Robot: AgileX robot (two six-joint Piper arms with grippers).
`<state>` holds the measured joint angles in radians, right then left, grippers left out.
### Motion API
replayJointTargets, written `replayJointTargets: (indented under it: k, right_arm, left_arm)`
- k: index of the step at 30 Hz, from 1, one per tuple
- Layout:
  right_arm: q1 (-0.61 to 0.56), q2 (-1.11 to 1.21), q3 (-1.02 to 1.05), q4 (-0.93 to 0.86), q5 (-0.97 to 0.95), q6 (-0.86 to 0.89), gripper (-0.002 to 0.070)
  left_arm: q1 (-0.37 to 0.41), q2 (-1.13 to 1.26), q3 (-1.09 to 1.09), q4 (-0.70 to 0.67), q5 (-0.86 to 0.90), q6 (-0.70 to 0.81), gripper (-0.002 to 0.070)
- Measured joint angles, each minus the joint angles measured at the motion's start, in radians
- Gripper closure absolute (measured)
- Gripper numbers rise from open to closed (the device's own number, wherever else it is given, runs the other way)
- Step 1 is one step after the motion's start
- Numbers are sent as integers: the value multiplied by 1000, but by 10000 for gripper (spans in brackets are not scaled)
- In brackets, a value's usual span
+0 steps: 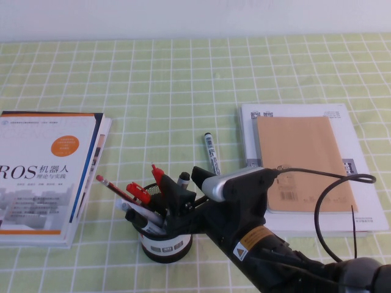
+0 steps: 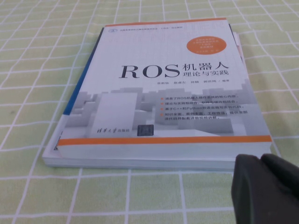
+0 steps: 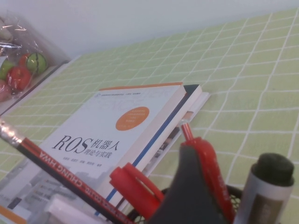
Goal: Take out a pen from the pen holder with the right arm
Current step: 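Take a marker out of the pen holder and lay it on the table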
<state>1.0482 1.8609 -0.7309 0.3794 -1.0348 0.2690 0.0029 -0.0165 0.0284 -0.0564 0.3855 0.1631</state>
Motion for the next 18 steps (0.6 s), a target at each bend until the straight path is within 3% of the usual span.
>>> replayJointTargets:
  k: [18]
  right_arm:
    - [-6,39,0,0,-18,0,246]
  left_arm:
    - [0,0,0,0,0,0,681]
